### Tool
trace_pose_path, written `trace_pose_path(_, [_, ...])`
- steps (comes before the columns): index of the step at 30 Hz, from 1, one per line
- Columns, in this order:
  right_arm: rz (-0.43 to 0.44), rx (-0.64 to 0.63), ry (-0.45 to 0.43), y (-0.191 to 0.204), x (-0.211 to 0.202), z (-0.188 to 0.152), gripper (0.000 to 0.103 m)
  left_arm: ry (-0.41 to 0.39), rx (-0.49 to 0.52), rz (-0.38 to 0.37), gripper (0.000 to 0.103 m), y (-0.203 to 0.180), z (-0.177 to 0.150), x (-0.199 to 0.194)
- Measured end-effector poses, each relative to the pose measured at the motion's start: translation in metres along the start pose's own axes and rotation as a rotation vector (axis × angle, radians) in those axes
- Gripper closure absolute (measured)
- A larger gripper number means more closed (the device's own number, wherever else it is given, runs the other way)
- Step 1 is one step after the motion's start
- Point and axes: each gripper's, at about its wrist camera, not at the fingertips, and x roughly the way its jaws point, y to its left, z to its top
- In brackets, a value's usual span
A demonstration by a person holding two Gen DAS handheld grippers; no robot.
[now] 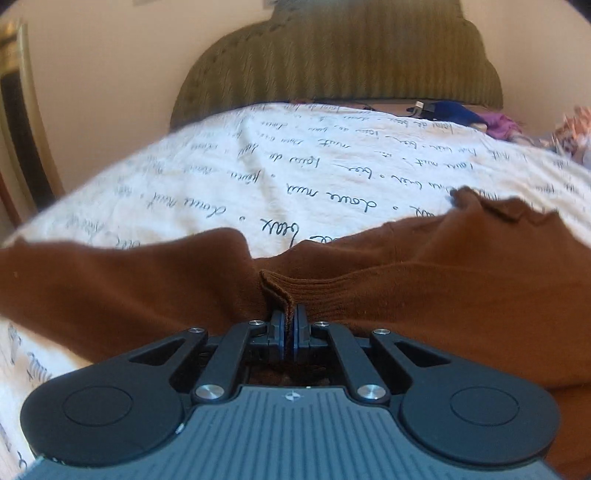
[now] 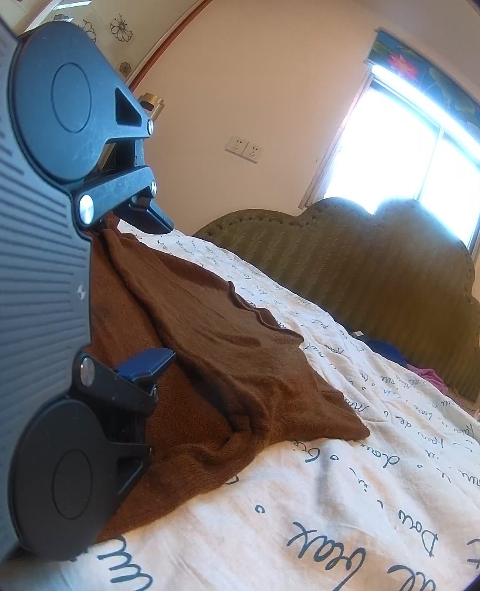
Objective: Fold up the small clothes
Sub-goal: 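Grasp the other sleeve cuff with the left gripper and fold it across the body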
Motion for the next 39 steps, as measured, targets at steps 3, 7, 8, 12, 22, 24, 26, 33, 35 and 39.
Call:
trace_pose_path(3, [-0.047,-0.077,0.058,0.028,0.0,0.002,0.03,-0.006,0.004,-0.008,0.098,0.003,0.003,-0.014])
trace_pose_path(7, [0.039,-0.209,-0.002,0.071,-0.001,0.021,0.019,0.017,0.023,-0.043,0.098,0.011,0.003,-0.006])
trace_pose_path(8, [0.034,-0.238,-0.017,0.077,0.006,0.03,0.01,0.019,0.024,-0.045,0.098,0.012,0.002,-0.002])
trace_pose_path(12, [-0.254,-0.393,0.041,0.073,0.068,0.061,0.005,0.019,0.004,-0.054,0.098,0.015,0.002,0.0])
trace_pose_path(22, [-0.601,-0.707,0.119,0.042,0.11,0.031,0.005,-0.154,-0.193,-0.1,0.024,0.102,0.001,-0.039])
trace_pose_path(24, [-0.591,-0.694,0.112,0.042,0.106,0.032,0.005,-0.242,-0.349,-0.045,0.001,0.15,-0.003,-0.053])
trace_pose_path(26, [-0.583,-0.683,0.108,0.043,0.106,0.034,0.005,-0.259,-0.492,0.021,0.006,0.203,-0.003,-0.055])
trace_pose_path(33, [-0.591,-0.69,0.108,0.044,0.108,0.035,0.005,-0.177,-1.101,0.068,0.014,0.365,-0.031,-0.017])
trace_pose_path(35, [-0.591,-0.691,0.107,0.044,0.109,0.035,0.005,-0.166,-1.198,0.029,0.015,0.389,-0.036,-0.004])
trace_pose_path(39, [-0.587,-0.684,0.103,0.044,0.108,0.035,0.005,-0.189,-1.172,-0.041,0.038,0.401,-0.028,0.01])
